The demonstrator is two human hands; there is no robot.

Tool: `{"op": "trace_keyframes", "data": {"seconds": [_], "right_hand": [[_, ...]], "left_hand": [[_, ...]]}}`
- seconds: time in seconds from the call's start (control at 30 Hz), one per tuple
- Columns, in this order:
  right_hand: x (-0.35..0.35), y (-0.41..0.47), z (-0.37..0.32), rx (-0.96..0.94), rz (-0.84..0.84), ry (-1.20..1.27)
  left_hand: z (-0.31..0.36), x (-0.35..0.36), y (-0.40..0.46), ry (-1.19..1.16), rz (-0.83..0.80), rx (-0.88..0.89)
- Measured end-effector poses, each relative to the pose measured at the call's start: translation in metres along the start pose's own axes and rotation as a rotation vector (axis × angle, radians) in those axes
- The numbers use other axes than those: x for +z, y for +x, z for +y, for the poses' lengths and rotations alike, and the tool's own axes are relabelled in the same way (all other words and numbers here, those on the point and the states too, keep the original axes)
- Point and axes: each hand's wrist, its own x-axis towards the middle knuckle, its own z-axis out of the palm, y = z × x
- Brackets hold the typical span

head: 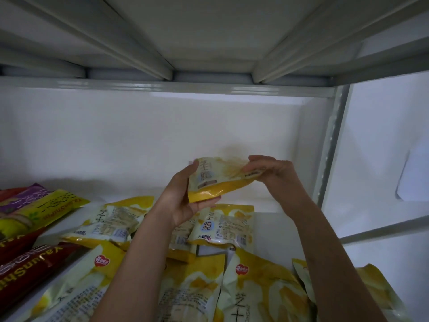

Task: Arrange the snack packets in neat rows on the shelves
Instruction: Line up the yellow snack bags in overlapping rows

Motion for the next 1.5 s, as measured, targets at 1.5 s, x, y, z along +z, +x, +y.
{"op": "trace_keyframes", "data": {"seconds": [1.5], "right_hand": [[0.525, -0.281, -0.215, 0.060, -0.960, 0.336]], "left_hand": [[-0.003, -0.360, -0.547, 0.294, 1.227, 0.556]]}}
